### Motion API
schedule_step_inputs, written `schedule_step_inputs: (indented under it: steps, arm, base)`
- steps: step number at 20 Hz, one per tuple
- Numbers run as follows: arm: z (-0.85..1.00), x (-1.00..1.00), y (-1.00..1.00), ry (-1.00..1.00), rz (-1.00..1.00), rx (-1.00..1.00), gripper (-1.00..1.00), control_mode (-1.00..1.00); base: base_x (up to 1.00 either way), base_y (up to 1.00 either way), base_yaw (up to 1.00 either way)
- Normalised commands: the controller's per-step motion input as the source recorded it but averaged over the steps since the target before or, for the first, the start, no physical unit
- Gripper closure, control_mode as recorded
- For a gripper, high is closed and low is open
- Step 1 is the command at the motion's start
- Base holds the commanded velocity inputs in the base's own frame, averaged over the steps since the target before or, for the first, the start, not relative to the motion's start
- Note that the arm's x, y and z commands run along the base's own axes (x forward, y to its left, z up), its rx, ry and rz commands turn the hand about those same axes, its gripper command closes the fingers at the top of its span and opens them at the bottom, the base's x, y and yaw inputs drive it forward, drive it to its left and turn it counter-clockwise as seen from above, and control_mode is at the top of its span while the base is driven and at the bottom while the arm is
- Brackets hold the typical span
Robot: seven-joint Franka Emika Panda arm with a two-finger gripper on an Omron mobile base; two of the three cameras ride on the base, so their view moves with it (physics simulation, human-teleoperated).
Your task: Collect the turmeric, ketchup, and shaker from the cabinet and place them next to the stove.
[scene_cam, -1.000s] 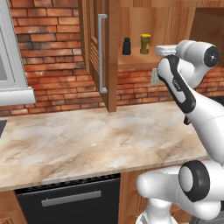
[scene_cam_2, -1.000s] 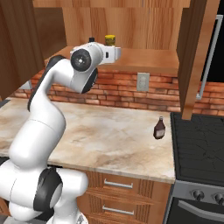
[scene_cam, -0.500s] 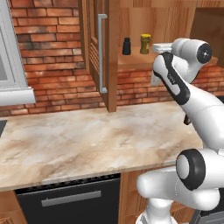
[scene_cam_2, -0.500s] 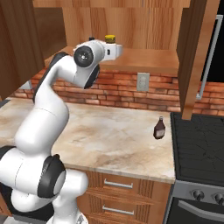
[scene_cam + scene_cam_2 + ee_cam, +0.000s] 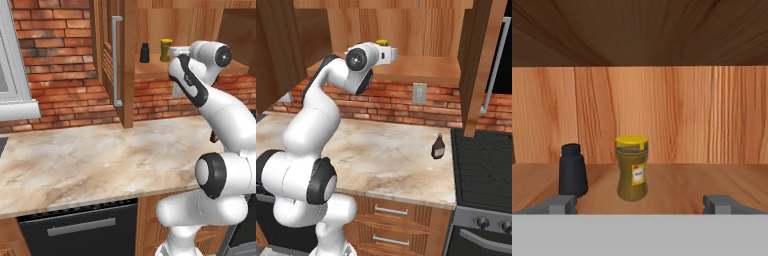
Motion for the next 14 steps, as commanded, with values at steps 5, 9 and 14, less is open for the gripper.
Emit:
schedule_step_inputs:
  steps: [5, 9, 14]
  arm:
    - [0.0, 0.21, 0.0, 0.0, 0.0, 0.0, -1.0, -1.0]
    - [0.0, 0.17, 0.0, 0.0, 0.0, 0.0, -1.0, -1.0]
    - [0.0, 0.19, 0.0, 0.0, 0.0, 0.0, -1.0, -1.0]
  base:
    - [0.0, 0.0, 0.0]
    - [0.0, 0.0, 0.0]
    - [0.0, 0.0, 0.0]
